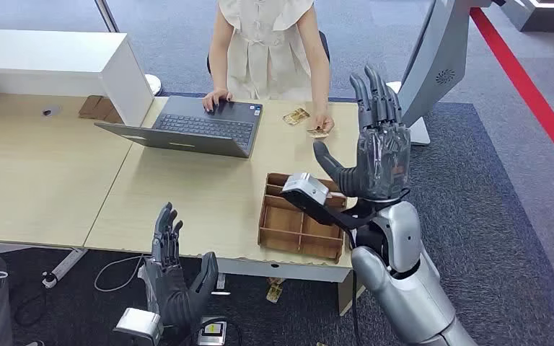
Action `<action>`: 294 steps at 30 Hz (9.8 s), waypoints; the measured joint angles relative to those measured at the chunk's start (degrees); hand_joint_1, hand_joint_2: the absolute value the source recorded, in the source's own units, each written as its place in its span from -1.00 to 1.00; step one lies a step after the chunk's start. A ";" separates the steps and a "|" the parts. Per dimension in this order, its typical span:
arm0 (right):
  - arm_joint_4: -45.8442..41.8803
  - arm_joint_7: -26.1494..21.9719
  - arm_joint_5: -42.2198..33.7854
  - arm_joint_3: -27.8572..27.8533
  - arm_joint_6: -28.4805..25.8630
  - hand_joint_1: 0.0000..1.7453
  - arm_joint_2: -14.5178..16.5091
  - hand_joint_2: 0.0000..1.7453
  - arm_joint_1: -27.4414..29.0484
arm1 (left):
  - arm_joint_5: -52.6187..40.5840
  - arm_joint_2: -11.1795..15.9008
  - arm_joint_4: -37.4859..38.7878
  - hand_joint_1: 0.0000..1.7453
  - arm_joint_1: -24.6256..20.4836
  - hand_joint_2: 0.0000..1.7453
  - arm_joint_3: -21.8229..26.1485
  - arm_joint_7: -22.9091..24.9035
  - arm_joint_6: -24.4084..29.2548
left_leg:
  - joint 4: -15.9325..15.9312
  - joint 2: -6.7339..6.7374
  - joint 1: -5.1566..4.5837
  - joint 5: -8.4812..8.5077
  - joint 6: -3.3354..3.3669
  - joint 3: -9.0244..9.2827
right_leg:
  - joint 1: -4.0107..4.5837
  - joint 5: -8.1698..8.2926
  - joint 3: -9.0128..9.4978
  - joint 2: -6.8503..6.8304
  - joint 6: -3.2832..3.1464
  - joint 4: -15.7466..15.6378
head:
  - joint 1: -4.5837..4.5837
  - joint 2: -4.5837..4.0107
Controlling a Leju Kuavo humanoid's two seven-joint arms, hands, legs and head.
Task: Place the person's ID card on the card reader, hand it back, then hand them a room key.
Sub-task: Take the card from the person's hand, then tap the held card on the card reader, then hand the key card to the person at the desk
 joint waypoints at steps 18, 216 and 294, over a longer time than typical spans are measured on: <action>23.57 8.52 3.13 11.06 25.57 -1.00 0.55 1.00 -21.42 | 5.30 2.63 4.09 -1.00 -8.37 1.00 -10.85 0.02 -0.25 | 0.00 -0.19 0.05 0.23 -0.07 -0.15 | 0.05 0.10 -0.10 -0.25 -0.10 -0.01 | 0.01 0.01; 40.39 12.08 -13.18 7.21 11.87 1.00 -6.61 1.00 -2.26 | -8.99 0.91 -4.28 -1.00 7.72 1.00 3.90 5.21 0.02 | 0.01 -0.09 0.04 0.22 -0.06 -0.11 | 0.05 0.16 -0.12 -0.19 -0.09 -0.04 | 0.00 0.00; 28.22 10.24 -8.95 5.53 17.20 1.00 -1.15 1.00 -16.62 | 7.07 2.61 6.92 -1.00 -10.60 1.00 -13.65 -1.38 -4.85 | 0.01 -0.10 0.03 0.27 -0.06 -0.13 | 0.04 0.18 -0.13 -0.18 -0.09 0.00 | 0.00 0.00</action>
